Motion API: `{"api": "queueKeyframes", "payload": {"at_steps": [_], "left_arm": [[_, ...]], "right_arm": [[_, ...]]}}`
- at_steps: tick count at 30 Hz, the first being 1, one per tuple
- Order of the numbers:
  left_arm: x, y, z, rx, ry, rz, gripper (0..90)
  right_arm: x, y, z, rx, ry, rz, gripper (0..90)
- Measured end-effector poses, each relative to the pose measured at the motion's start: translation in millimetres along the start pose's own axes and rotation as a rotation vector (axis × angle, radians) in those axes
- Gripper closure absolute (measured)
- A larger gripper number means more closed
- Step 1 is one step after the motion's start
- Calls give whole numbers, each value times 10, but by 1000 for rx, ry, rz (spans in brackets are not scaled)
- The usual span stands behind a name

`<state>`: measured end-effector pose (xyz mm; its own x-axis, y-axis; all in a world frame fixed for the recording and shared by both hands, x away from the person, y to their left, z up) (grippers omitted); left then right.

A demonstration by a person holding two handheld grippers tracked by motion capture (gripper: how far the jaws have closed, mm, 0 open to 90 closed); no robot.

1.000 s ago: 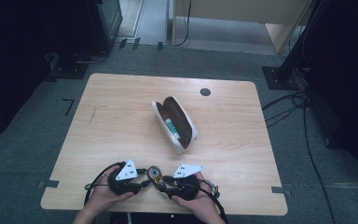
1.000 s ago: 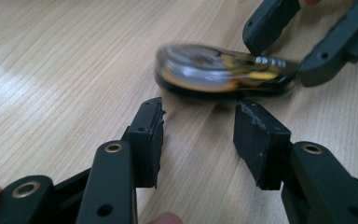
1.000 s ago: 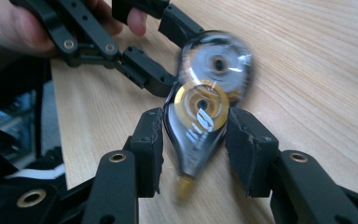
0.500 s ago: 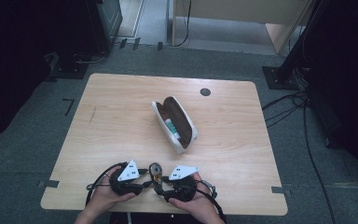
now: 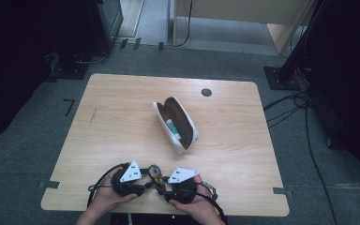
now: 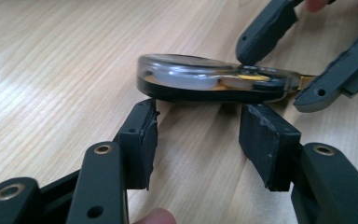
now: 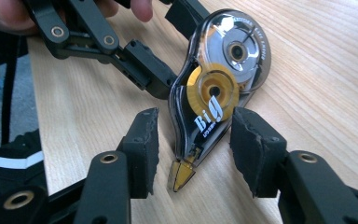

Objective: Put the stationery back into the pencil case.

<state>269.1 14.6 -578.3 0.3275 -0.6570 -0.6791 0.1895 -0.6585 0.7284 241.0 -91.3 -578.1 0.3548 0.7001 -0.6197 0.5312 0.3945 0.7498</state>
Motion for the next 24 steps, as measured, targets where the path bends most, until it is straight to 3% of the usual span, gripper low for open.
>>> {"api": "queueKeyframes", "payload": {"at_steps": [13,21,24], "left_arm": [[-14,23,-70,-39,24,26,456],[-13,58,-99,-54,31,50,455],[-8,101,-102,-63,33,70,453]], "right_arm": [[-42,-12,69,23,19,0,633],[-46,-14,58,30,47,-2,563],[-50,-12,72,32,35,-1,533]]}}
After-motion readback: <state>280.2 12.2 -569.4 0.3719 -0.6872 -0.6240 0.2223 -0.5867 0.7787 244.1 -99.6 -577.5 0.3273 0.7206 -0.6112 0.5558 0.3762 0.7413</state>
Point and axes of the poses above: each handheld gripper's, and its own axes: x roughly forward along the jaws, y roughly out of its top, z roughly to its right, the point moved 9 cm from there along x, roughly forward along the jaws, and after that the axes turned 6 degrees about x, right-handed, at the moved point
